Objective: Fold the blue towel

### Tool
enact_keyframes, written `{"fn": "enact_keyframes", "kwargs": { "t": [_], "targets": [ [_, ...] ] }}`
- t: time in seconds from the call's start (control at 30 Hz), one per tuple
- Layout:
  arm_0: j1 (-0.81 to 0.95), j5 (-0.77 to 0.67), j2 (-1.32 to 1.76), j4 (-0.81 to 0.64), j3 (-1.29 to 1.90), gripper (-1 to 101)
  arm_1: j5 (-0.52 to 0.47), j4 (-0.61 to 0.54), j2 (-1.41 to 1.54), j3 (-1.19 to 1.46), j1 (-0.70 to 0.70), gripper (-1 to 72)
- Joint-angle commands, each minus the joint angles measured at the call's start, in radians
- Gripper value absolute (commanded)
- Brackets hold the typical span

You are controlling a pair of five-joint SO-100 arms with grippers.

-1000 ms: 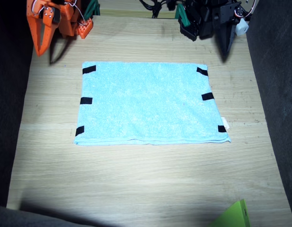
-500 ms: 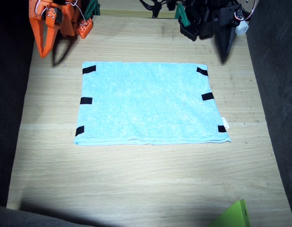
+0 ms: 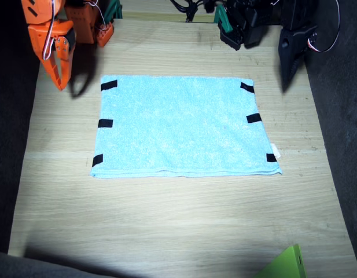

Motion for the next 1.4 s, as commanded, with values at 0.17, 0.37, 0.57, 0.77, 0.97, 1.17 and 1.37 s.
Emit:
{"fn": "enact_keyframes", "kwargs": {
  "t": [0.17,0.37,0.57,0.77,0.97,1.17,1.37],
  "targets": [
    [-0.112,-0.009,-0.008,-0.08,0.017,2,0.078,0.143,-0.175,-0.221,0.215,7.9],
    [-0.179,-0.025,0.069,-0.091,0.057,10,0.109,0.15,-0.238,-0.218,0.264,32.2],
    [-0.199,-0.032,0.083,-0.089,0.08,17,0.126,0.109,-0.328,-0.212,0.244,33.6],
    [-0.21,-0.029,0.074,-0.084,0.092,19,0.161,0.055,-0.388,-0.204,0.241,31.9],
    [-0.198,-0.018,0.074,-0.087,0.1,18,0.158,0.031,-0.449,-0.215,0.241,30.7],
    [-0.189,-0.006,0.121,-0.083,0.132,19,0.137,0.025,-0.512,-0.216,0.23,27.3],
    [-0.202,-0.012,0.16,-0.083,0.158,19,0.135,0.032,-0.601,-0.236,0.235,19.5]
  ]
}}
